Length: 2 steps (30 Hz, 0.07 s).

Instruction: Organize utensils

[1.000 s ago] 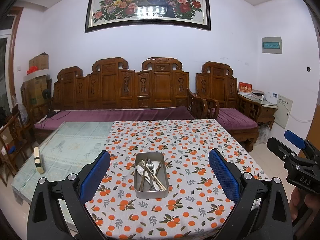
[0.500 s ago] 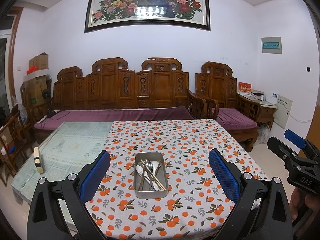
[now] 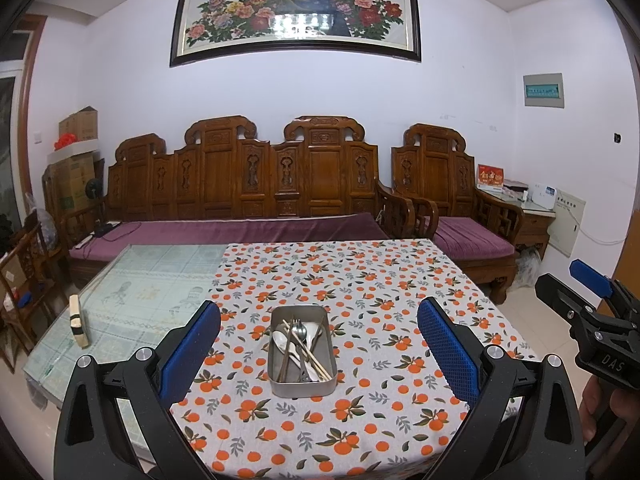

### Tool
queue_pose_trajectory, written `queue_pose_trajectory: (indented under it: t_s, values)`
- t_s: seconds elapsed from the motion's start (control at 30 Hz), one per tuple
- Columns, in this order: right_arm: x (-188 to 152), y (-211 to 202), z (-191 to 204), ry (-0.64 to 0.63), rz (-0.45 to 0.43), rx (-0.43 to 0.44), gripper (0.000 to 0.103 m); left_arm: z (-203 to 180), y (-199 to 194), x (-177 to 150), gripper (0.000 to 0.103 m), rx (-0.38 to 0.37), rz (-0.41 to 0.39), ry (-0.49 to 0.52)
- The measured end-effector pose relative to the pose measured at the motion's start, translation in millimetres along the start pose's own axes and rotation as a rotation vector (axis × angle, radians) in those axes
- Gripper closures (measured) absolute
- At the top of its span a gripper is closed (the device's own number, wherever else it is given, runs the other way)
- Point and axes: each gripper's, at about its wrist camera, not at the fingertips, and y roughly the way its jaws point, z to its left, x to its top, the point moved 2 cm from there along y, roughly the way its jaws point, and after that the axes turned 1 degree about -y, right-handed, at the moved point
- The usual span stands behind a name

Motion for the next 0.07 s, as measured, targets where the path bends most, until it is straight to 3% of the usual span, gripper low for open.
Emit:
queue_pose_trajectory:
  t_s: [0.07]
  values:
    - [-0.1, 0.0, -0.1, 0.000, 0.000, 0.000, 0.003, -0.3, -0.1, -0.3, 0.008, 0.000, 0.001, 0.000]
